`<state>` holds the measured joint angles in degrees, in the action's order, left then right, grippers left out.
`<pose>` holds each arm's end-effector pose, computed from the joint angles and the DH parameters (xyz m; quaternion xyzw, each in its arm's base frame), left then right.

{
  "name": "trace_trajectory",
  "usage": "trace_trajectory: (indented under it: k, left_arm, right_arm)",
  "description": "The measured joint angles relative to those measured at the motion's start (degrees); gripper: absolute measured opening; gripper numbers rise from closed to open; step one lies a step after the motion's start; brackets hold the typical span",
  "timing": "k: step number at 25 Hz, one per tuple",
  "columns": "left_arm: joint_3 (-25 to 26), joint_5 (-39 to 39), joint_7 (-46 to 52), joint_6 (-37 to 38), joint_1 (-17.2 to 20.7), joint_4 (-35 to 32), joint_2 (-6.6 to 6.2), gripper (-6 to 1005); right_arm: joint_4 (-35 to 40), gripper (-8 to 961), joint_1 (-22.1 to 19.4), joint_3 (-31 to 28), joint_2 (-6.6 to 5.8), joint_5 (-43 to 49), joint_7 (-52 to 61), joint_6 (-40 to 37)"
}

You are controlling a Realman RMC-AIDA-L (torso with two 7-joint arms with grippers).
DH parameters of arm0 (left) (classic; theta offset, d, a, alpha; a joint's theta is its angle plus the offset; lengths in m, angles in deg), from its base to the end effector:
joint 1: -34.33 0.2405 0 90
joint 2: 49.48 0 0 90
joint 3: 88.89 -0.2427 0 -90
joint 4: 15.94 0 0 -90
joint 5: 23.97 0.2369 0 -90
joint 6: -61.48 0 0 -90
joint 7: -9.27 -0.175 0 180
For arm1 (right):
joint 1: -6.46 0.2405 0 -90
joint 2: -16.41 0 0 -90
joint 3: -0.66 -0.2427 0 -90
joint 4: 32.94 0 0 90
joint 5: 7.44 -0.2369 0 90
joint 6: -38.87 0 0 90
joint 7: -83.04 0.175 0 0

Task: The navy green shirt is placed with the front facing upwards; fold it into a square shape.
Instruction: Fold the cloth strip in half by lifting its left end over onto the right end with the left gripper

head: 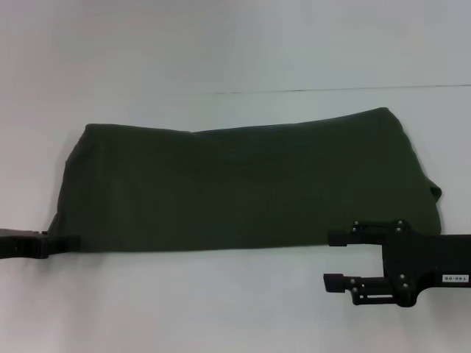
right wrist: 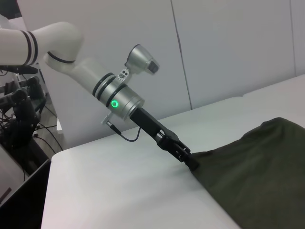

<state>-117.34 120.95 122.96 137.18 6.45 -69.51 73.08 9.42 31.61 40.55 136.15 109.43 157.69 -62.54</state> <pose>-0.3537 0.3611 0.0271 -0.8233 -0.4960 -0.0558 0.2703 0.2610 0.3082 -0.0125 -0.9527 0.1647 0.2474 0.0640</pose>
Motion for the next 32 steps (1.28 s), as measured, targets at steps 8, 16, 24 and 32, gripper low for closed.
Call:
trace_trajectory:
  k: [8,16,24,32]
  left_arm:
    - [0.0,-0.4,0.2,-0.2,0.0,-0.1,0.05,423]
    - [-0.1,-0.3,0.0,1.1,0.1,-0.1,0.05,126]
    - [0.1,-3.0,-2.6,4.5,0.8,-0.2,0.43,7]
    - [-0.1,-10.3,-6.3,6.4,0.9,-0.1,1.34,7]
  right_arm:
    - [0.0,761,-0.1,-0.1,-0.07,0.0,0.1,0.3]
    - [1.7,760,-1.1,-2.1,-0.41,-0.2,2.3,0.8]
    - [4.4,761,-5.7,-10.8,-1.67,0.3,14.1,13.9]
    - [3.8,760,-8.8,-15.4,-0.79,2.8,15.9,23.4]
